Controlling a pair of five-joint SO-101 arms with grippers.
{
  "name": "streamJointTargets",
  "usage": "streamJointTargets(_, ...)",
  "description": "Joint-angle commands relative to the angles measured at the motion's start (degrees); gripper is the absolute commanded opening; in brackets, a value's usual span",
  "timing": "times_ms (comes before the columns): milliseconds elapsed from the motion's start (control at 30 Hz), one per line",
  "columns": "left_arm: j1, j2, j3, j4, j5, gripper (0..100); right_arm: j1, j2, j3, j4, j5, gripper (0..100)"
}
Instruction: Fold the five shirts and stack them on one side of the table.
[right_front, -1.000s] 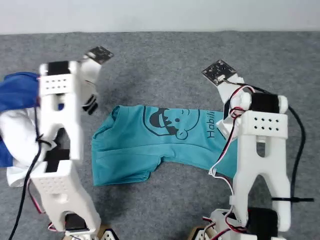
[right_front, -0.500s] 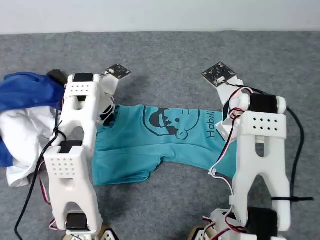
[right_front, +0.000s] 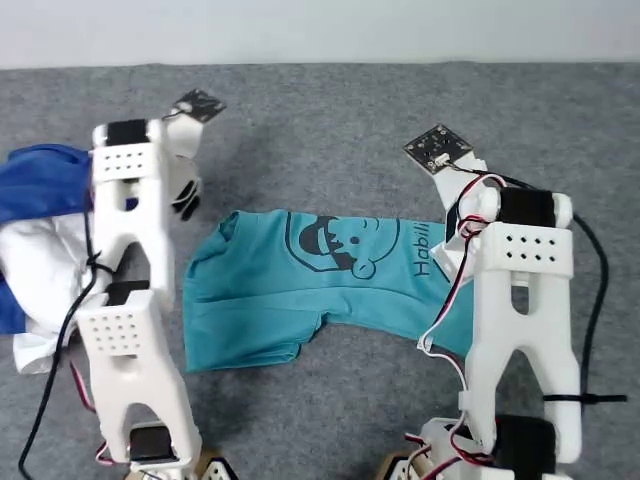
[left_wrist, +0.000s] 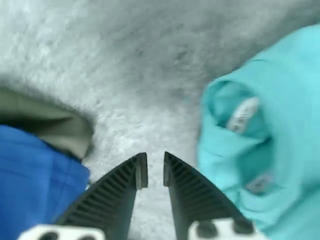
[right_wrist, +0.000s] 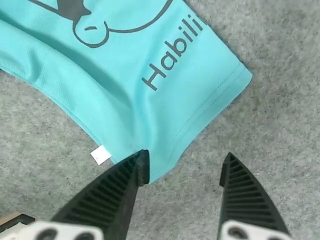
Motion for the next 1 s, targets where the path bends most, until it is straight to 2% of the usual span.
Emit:
streamJointTargets(0,4.13,-1.23,-5.23,5.10,0.09,7,-0.31,-2.59,-0.44,-0.66,-0.62,23.8)
streamJointTargets(267,8.97,-0.53,-0.04,4.57,0.26,7,-0.22,-2.68,-0.44,-0.40,-0.62,23.8)
streamJointTargets(567,7.74,-0.53,10.95,-3.52,0.26,7,-0.22,-2.59,-0.44,-0.84,-0.62,23.8)
streamJointTargets(967,-3.60,-0.53,12.18,-13.98,-0.09,7,-0.22,-2.59,-0.44,-0.84,-0.62,23.8)
